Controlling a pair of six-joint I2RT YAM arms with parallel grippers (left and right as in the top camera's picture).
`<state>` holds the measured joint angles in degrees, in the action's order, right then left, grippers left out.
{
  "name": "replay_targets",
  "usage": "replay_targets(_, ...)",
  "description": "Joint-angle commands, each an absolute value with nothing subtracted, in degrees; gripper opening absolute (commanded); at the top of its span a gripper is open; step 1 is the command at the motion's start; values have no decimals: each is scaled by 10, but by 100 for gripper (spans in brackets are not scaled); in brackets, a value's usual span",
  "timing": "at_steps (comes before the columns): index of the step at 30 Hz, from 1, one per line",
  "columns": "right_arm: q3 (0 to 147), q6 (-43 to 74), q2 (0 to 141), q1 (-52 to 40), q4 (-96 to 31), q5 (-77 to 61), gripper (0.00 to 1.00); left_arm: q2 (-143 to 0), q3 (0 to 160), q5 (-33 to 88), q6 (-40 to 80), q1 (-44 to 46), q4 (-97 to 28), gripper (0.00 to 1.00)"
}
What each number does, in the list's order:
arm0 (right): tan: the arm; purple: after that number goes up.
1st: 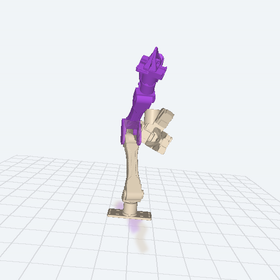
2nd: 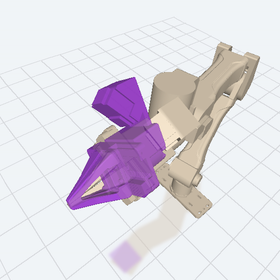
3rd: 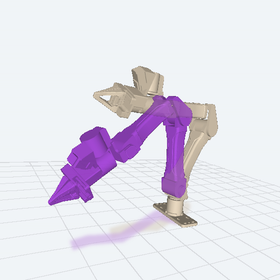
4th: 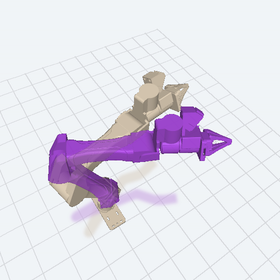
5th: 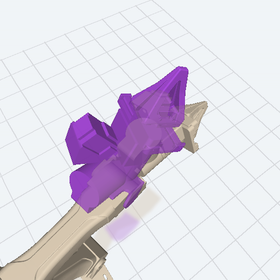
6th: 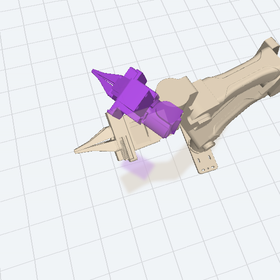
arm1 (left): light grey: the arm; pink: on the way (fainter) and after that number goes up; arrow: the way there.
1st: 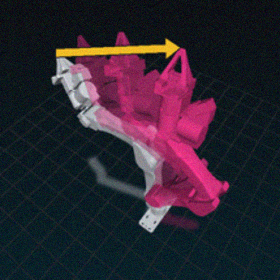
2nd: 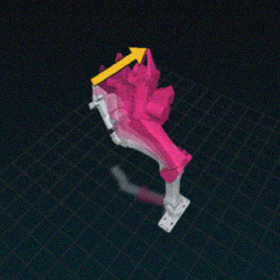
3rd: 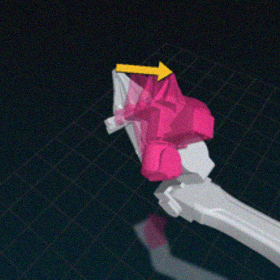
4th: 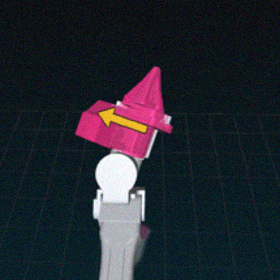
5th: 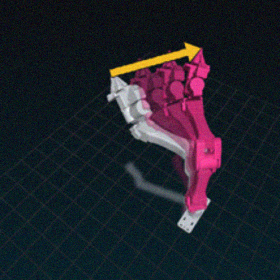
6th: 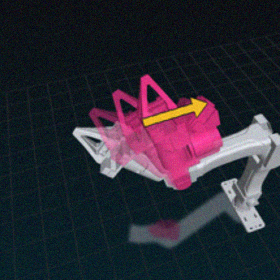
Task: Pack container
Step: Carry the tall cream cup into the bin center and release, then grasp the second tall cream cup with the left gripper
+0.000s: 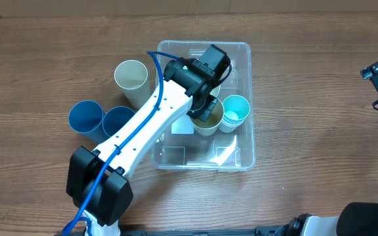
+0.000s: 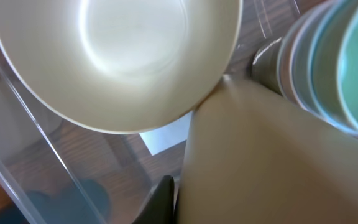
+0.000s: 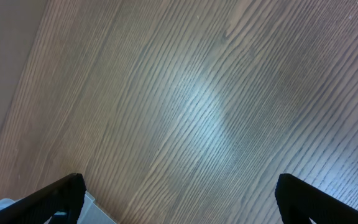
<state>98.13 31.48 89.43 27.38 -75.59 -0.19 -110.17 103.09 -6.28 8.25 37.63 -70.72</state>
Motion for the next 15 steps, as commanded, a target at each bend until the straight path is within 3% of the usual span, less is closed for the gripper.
replay_targets(1, 983, 318, 894, 276, -753, -1, 100, -1109, 1029, -66, 90, 364, -704, 26)
replay_targets(4, 983, 318, 894, 276, -753, -1, 100, -1109, 1042, -60, 90, 361, -718, 48)
replay_targets(10, 983, 318, 894, 276, -753, -1, 100, -1109, 1207, -62, 91, 359, -838, 56)
replay_targets(12, 983, 318, 894, 276, -753, -1, 100, -1109, 1322, -62, 90, 356, -893, 72)
replay_targets(15, 983, 318, 894, 276, -753, -1, 100, -1109, 1420, -89, 90, 331, -942, 79)
